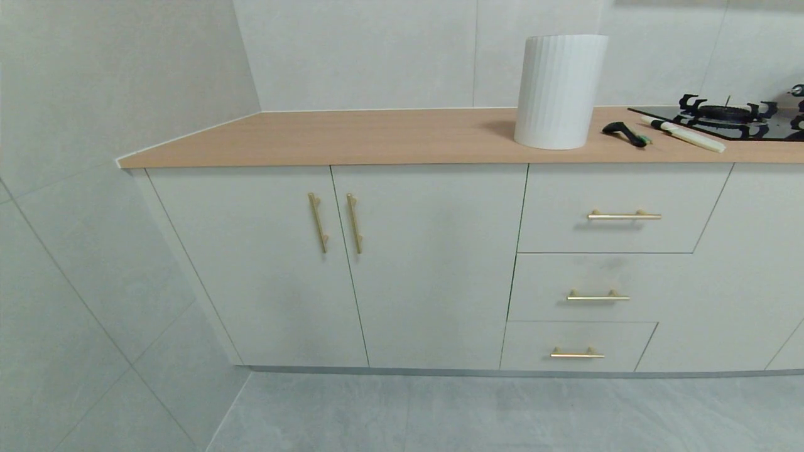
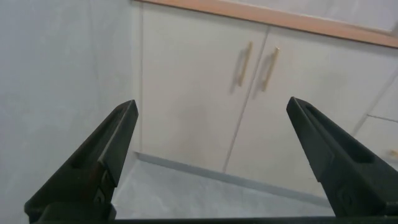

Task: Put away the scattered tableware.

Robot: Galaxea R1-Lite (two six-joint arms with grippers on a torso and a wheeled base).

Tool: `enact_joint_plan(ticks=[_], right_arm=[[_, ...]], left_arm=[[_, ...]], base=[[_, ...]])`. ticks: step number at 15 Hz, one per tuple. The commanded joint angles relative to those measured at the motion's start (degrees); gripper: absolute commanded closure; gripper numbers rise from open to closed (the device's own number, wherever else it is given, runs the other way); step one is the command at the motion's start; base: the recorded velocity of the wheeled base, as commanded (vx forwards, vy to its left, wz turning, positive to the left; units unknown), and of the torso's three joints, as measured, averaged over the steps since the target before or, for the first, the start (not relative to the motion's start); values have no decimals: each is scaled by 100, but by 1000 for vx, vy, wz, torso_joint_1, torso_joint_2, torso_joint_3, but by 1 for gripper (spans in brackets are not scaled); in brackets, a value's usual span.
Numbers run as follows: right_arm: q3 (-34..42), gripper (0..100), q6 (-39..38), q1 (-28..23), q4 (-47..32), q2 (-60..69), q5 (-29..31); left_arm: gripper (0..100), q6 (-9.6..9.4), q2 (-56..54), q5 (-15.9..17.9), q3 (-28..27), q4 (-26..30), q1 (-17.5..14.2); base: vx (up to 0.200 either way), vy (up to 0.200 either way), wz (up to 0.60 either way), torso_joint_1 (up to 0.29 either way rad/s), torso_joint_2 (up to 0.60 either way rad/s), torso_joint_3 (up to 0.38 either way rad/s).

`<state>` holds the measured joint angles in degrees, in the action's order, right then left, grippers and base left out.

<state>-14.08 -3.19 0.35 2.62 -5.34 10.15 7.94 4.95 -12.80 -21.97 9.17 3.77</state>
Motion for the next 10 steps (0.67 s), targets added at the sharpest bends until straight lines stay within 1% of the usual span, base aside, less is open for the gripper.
enact_joint_plan(ticks=[1,2,3,4,5,6,7,8,9,10], right_arm=[[397,0,170,-158,133,297,153],[503,0,205,-150,195,332,145],[889,0,609,-97,274,481,136],[1144,0,856,-71,327,525,136],[1408,0,1023,-71,529,525,118],[1408,0,1023,-71,380,525,4],[1408,0,1023,-62,300,525,-163],[1408,0,1031,-62,160,516,-400],[1408,0,1005,-62,142,516,-602],[1408,0,1005,-62,72,525,-752]], left_arm=[[0,-214,-495,313,369,32,-350],[0,-240,-495,269,500,24,-350],[0,-231,-495,199,729,15,-350],[0,-257,-495,225,826,15,-350],[0,-266,-495,331,984,-64,-350],[0,-301,-495,524,1195,-205,-350],[0,-398,-495,621,1441,-328,-350],[0,-556,-495,691,1810,-565,-350],[0,-697,-495,841,2153,-1005,-350],[0,-635,-495,1025,2197,-1180,-350]], base=[[0,0,0,0,0,0],[0,0,0,0,0,0],[0,0,0,0,0,0],[0,0,0,0,0,0],[0,0,0,0,0,0],[0,0,0,0,0,0],[0,0,0,0,0,0],[0,0,0,0,0,0],[0,0,0,0,0,0],[0,0,0,0,0,0]])
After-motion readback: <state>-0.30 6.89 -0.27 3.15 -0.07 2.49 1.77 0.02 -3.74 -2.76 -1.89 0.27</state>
